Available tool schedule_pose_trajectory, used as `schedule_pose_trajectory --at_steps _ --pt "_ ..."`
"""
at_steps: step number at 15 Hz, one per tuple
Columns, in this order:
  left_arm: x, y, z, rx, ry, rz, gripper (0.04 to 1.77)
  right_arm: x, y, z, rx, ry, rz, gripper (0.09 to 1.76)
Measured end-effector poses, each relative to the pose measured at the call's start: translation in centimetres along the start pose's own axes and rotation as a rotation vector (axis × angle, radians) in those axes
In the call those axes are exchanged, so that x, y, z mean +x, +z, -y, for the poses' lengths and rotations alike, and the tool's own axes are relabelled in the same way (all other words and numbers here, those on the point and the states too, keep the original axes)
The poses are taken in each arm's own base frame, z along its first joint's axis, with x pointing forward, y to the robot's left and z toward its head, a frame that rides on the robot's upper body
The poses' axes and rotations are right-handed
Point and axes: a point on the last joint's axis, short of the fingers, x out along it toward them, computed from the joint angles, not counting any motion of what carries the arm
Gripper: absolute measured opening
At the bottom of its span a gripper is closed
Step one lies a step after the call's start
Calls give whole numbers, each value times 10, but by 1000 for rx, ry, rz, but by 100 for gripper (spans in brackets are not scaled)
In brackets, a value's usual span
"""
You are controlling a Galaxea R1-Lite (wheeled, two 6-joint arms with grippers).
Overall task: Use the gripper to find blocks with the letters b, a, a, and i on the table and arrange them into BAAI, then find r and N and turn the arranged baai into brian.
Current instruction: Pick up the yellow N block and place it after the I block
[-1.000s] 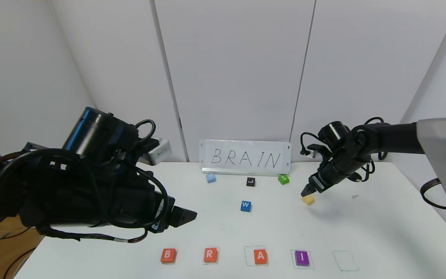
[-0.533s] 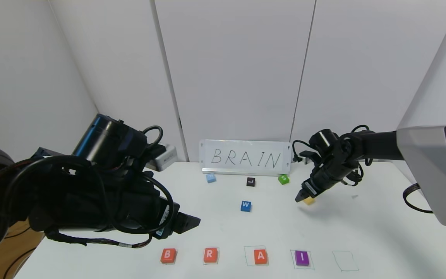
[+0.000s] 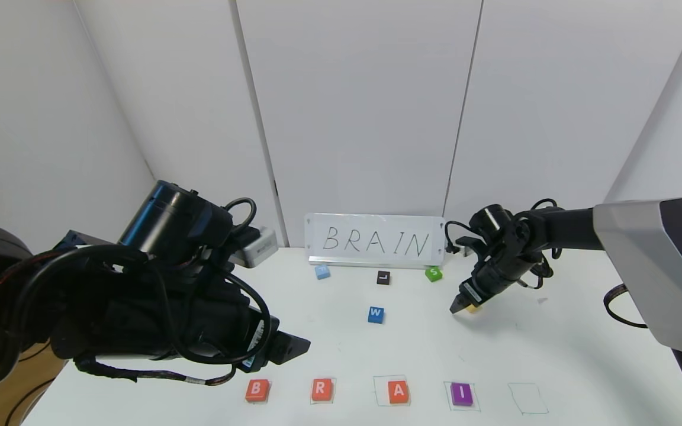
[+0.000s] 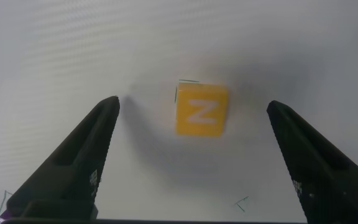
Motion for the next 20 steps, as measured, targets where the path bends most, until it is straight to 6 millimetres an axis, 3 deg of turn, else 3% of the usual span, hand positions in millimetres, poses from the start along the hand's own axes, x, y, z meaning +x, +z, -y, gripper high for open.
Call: schedule_pose_trajectory --at_steps 2,5,10,17,20 --pt "1 -1 0 1 0 -4 172 1 0 -1 -1 2 -3 162" --pt "3 -1 0 1 0 -10 172 3 -1 0 0 3 -4 113" --pt "4 -1 0 1 1 -13 172 4 -1 1 3 3 -7 53" --pt "5 -1 0 1 1 -14 172 2 -1 1 5 3 -10 53" --pt "5 -1 0 1 1 -17 172 -9 -3 0 9 6 -30 53"
